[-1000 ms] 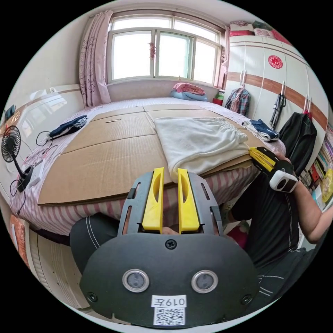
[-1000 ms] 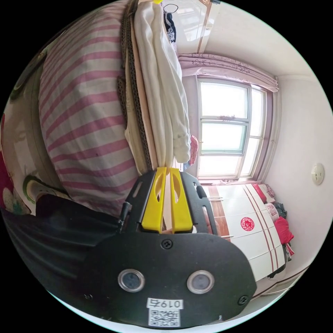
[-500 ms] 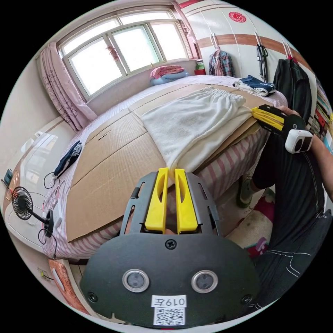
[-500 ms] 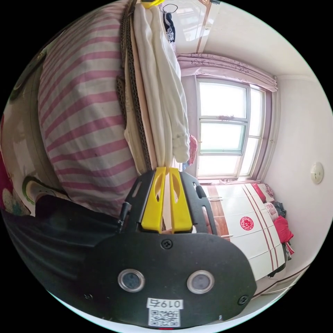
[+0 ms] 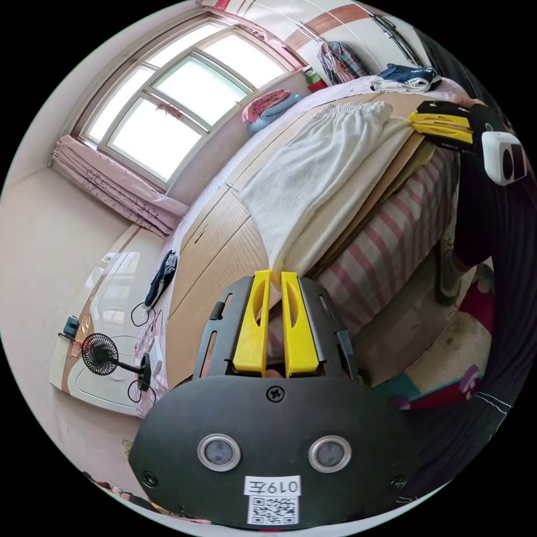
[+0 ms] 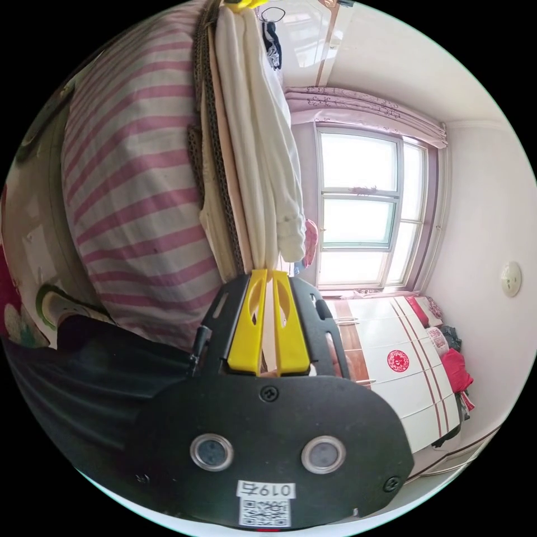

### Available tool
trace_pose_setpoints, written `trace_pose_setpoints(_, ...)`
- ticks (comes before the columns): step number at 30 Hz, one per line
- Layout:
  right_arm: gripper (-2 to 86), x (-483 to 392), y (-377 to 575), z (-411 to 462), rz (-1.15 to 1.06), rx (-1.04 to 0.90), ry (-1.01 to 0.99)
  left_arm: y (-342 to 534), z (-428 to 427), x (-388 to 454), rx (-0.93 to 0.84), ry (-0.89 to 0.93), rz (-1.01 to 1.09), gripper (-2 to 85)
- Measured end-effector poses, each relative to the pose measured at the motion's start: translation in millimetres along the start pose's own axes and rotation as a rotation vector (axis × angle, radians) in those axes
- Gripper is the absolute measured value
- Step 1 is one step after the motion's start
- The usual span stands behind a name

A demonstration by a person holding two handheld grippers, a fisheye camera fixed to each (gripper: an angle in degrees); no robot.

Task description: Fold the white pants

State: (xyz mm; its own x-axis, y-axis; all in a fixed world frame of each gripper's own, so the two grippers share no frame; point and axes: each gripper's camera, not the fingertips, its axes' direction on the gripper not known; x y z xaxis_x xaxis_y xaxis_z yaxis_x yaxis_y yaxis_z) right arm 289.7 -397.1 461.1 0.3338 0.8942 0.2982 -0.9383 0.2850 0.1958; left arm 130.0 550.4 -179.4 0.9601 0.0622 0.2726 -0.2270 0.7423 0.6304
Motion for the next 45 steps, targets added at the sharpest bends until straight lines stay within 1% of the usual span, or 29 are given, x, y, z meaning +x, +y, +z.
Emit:
trace_pose_setpoints(7, -0.7, -2, 2, 2, -0.016, -0.009, 0.016, -11, -26, 1, 0.103, 0.076, -0.049, 2.3)
trace_pose_setpoints(10, -0.7, -3, 3, 3, -0.019, -0.009, 0.021, -27, -23, 11, 0.079, 0.025, -0.003, 1.7)
trace_pose_setpoints(14, -0.6, -2, 6, 3, -0.01, -0.007, 0.014, -44, -23, 33, 0.065, 0.026, 0.109, 1.1)
trace_pose_setpoints(22, -0.6, -4, 7, 2, -0.012, -0.007, 0.016, -64, -36, 55, 0.054, 0.025, 0.182, 0.8)
trace_pose_setpoints(28, -0.6, -5, 8, 0, -0.009, -0.007, 0.015, -84, -35, 79, 0.009, -0.004, 0.258, 0.8)
trace_pose_setpoints(34, -0.6, -8, 7, -3, -0.008, -0.005, 0.015, -105, -37, 100, -0.046, -0.081, 0.302, 0.7)
trace_pose_setpoints(37, -0.6, -9, 7, -4, -0.006, -0.005, 0.014, -112, -35, 119, -0.082, -0.138, 0.36, 0.7)
trace_pose_setpoints(40, -0.6, -9, 6, -6, 0.005, -0.003, 0.005, -113, -41, 135, -0.076, -0.226, 0.418, 0.7)
trace_pose_setpoints(42, -0.7, -9, 6, -7, 0.012, -0.002, -0.002, -112, -50, 147, -0.062, -0.347, 0.455, 0.7)
trace_pose_setpoints(43, -0.7, -10, 5, -8, 0.011, -0.001, -0.002, -111, -50, 152, -0.067, -0.366, 0.478, 0.7)
trace_pose_setpoints(45, -0.7, -12, 4, -9, 0.008, -0.002, -0.001, -105, -42, 175, -0.107, -0.422, 0.599, 0.8)
